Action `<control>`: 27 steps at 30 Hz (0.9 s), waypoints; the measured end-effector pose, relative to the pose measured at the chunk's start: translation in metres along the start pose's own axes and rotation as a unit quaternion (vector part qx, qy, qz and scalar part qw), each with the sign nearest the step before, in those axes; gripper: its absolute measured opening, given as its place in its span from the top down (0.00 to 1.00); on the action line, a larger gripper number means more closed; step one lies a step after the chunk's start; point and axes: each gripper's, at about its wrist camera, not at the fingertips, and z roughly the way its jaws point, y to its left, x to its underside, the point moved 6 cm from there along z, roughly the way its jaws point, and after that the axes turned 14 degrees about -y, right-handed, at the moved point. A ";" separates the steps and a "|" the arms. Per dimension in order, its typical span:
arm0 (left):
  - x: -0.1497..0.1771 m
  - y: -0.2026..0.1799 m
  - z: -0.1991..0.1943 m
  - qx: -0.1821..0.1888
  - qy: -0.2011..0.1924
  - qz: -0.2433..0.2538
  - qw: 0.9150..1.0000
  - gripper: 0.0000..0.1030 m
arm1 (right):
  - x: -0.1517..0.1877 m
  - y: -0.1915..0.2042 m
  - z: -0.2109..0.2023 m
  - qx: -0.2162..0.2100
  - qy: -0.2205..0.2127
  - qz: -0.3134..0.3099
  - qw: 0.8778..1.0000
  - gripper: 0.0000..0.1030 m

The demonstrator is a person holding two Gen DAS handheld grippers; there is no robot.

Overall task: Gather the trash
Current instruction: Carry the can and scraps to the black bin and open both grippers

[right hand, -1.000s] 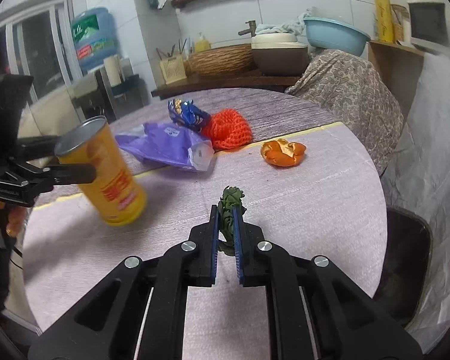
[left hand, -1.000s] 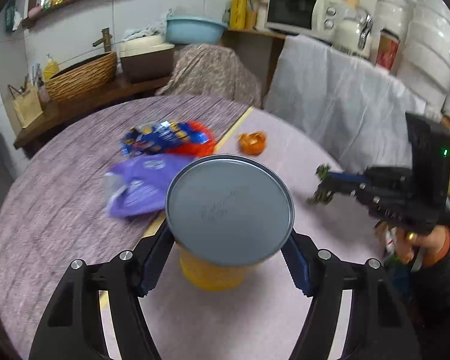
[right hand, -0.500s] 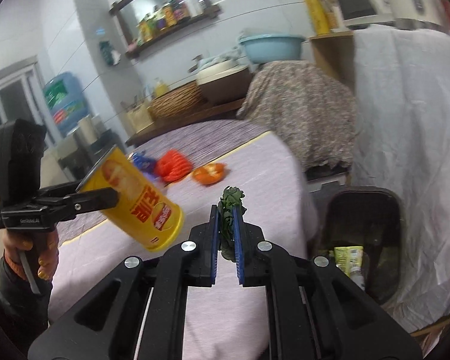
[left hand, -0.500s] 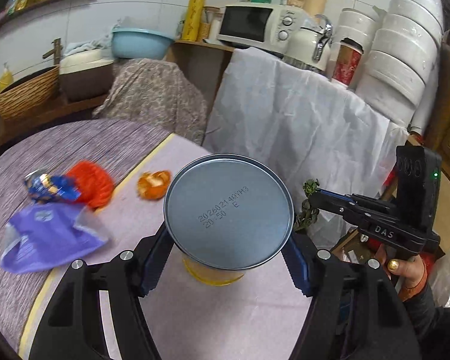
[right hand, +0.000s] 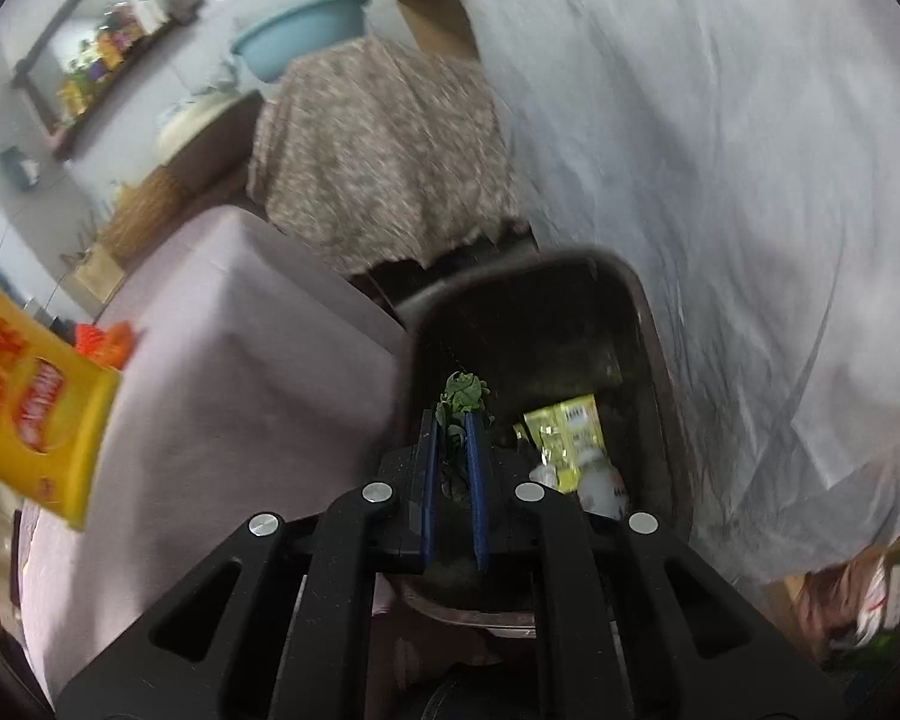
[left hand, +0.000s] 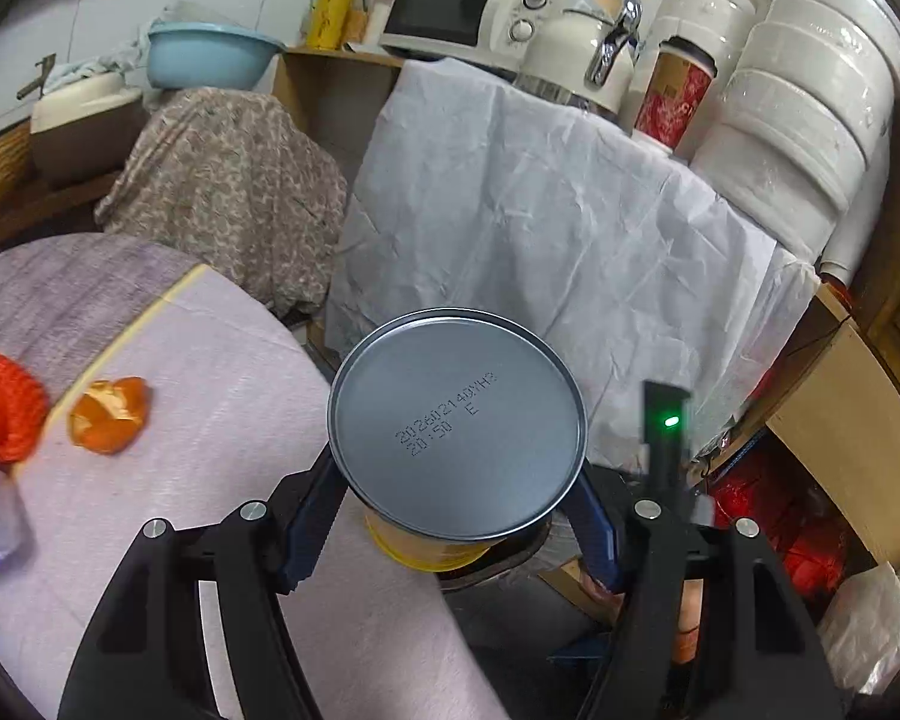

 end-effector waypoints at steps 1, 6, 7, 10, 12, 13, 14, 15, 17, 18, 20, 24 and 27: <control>0.002 -0.004 0.008 0.002 0.004 0.000 1.000 0.35 | 0.006 -0.007 0.008 0.007 0.008 0.006 1.000 0.90; 0.014 -0.014 0.040 0.000 0.030 0.009 0.999 0.35 | 0.031 -0.033 0.029 0.031 0.031 0.036 0.998 0.80; 0.015 -0.016 0.046 0.000 0.035 0.009 0.999 0.35 | 0.033 -0.035 0.029 0.031 0.030 0.042 0.998 0.68; 0.023 -0.021 0.064 -0.003 0.050 0.009 0.999 0.35 | 0.034 -0.046 0.021 0.047 0.011 0.043 0.998 0.53; 0.028 -0.024 0.076 -0.006 0.059 0.007 0.998 0.35 | 0.032 -0.054 0.014 0.055 0.003 0.050 0.997 0.51; 0.031 -0.026 0.084 -0.008 0.066 0.006 0.998 0.35 | 0.031 -0.059 0.011 0.056 -0.003 0.059 0.997 0.48; 0.033 -0.028 0.091 -0.009 0.071 0.005 0.997 0.35 | 0.031 -0.066 0.006 0.062 -0.010 0.068 0.996 0.46; 0.035 -0.030 0.096 -0.011 0.076 0.004 0.997 0.35 | 0.031 -0.071 0.002 0.070 -0.015 0.069 0.995 0.45; 0.041 -0.034 0.111 -0.018 0.089 0.006 0.996 0.35 | 0.033 -0.081 -0.004 0.091 -0.021 0.064 0.994 0.44; 0.044 -0.035 0.118 -0.021 0.096 0.007 0.995 0.35 | 0.033 -0.085 -0.007 0.098 -0.022 0.064 0.993 0.44; 0.051 -0.038 0.131 -0.027 0.107 0.008 0.994 0.35 | 0.036 -0.098 -0.013 0.111 -0.026 0.070 0.991 0.44; 0.064 -0.039 0.152 -0.045 0.128 0.008 0.991 0.34 | 0.042 -0.120 -0.027 0.139 -0.034 0.084 0.986 0.43; 0.072 -0.039 0.162 -0.051 0.142 0.008 0.988 0.34 | 0.042 -0.129 -0.035 0.152 -0.039 0.081 0.984 0.43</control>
